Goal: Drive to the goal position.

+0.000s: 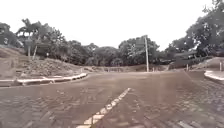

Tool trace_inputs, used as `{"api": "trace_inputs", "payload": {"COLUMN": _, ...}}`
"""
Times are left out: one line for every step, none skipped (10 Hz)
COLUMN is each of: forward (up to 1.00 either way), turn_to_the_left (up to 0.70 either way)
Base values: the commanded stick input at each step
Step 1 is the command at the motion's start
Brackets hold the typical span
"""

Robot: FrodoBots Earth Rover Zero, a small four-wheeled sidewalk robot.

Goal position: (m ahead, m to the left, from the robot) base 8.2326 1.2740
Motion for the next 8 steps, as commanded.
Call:
{"api": "trace_inputs", "payload": {"forward": 1.00, "turn_to_the_left": 0.00}}
{"api": "trace_inputs", "payload": {"forward": 1.00, "turn_to_the_left": 0.00}}
{"api": "trace_inputs", "payload": {"forward": 1.00, "turn_to_the_left": 0.00}}
{"api": "trace_inputs", "payload": {"forward": 1.00, "turn_to_the_left": 0.00}}
{"api": "trace_inputs", "payload": {"forward": 1.00, "turn_to_the_left": 0.00}}
{"api": "trace_inputs", "payload": {"forward": 1.00, "turn_to_the_left": 0.00}}
{"api": "trace_inputs", "payload": {"forward": 1.00, "turn_to_the_left": 0.00}}
{"api": "trace_inputs", "payload": {"forward": 1.00, "turn_to_the_left": 0.00}}
